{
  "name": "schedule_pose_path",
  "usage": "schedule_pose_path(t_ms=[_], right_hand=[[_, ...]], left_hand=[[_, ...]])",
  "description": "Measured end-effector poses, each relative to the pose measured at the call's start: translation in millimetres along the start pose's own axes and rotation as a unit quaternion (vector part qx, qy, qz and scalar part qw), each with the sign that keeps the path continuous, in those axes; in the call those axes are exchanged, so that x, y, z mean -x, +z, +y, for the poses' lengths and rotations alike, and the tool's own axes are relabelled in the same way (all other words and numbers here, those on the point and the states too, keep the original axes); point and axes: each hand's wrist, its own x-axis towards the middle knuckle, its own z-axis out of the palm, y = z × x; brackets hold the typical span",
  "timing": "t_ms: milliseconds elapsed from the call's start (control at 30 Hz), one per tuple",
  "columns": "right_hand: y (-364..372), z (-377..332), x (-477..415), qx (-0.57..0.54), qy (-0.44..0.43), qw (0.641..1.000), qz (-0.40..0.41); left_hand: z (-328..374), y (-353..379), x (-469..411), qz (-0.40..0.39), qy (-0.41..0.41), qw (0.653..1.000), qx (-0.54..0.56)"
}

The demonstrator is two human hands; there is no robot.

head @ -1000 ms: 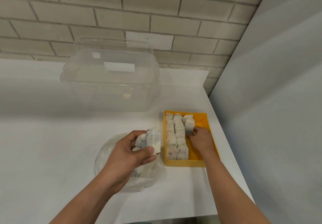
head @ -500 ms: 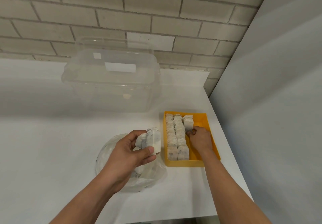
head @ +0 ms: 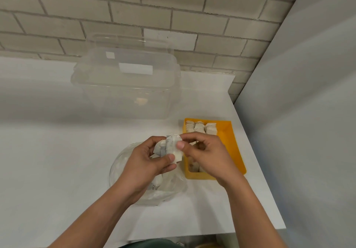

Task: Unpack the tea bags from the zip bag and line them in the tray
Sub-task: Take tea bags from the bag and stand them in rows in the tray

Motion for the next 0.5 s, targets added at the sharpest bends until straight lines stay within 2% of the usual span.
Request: schedule_pose_path(t_ms=[100, 167, 333, 500], right_hand=[[0.5, -4.2, 2.2, 0.013, -0.026, 0.999, 0.029], [-1.9, -2.8, 3.4, -0.021, -0.031, 0.998, 0.044], [-2.0, 2.8, 6.5, -0.062, -0.036, 0.997, 0.035], [-5.8, 2.6, 4.2, -0.016, -0.092, 0.995, 0.028]], left_hand=[[1.2, 1.5, -0.3, -0.007, 0.009, 1.0, -0.011], [2.0, 1.7, -0.5, -0.015, 0.014, 1.0, -0.009], [3.9, 2.8, 0.4, -0.011, 0.03, 0.999, -0.018], [2.9, 0.0, 0.6, -0.008, 0.045, 0.997, -0.055]])
